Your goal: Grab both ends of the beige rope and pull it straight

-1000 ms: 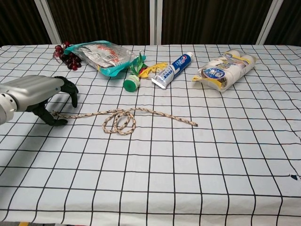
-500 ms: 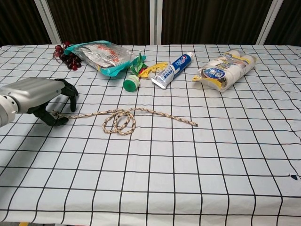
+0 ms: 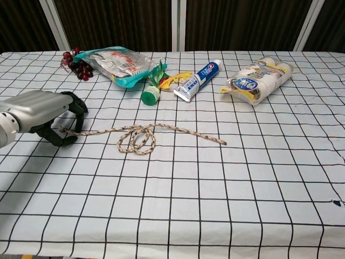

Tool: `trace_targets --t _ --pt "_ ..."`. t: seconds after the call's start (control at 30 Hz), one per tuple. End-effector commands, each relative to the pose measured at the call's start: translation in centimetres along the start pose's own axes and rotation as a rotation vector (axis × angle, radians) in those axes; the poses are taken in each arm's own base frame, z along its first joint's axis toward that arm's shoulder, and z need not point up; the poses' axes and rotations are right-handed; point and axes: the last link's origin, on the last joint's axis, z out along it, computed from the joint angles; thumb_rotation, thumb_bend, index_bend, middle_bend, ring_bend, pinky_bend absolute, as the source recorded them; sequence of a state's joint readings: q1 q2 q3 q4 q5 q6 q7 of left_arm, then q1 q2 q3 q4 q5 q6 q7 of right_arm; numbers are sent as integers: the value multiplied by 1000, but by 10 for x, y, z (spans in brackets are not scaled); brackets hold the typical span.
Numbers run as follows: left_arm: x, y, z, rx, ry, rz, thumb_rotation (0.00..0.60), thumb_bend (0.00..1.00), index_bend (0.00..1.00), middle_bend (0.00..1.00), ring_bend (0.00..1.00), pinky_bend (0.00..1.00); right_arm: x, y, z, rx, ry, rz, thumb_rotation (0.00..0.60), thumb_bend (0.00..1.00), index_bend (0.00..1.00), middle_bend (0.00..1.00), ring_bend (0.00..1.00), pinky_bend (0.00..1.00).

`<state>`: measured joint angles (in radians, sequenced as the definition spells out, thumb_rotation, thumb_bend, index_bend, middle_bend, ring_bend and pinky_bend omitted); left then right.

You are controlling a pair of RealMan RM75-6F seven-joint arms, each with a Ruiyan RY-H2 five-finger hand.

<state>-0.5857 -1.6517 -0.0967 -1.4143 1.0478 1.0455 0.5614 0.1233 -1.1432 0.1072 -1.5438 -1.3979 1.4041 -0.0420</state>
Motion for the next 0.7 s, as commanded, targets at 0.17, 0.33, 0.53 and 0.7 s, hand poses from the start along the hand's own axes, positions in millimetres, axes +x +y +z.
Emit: trace_targets --t 0.17,0.33,0.53,0.7 --pt "-1 -1 2 14 6 3 600 339 532 186 53 207 0 0 0 -3 -1 -1 600 202 0 0 0 0" --pt "-2 -1 3 16 3 9 600 349 536 190 53 207 -1 0 0 -3 -2 0 600 203 0 0 0 0" --pt "0 1 4 12 7 9 600 378 549 196 53 207 -1 0 0 0 -2 0 600 202 0 0 0 0" --pt "3 1 4 15 19 3 600 410 563 209 53 207 -2 -2 0 7 -2 1 600 203 0 0 0 0"
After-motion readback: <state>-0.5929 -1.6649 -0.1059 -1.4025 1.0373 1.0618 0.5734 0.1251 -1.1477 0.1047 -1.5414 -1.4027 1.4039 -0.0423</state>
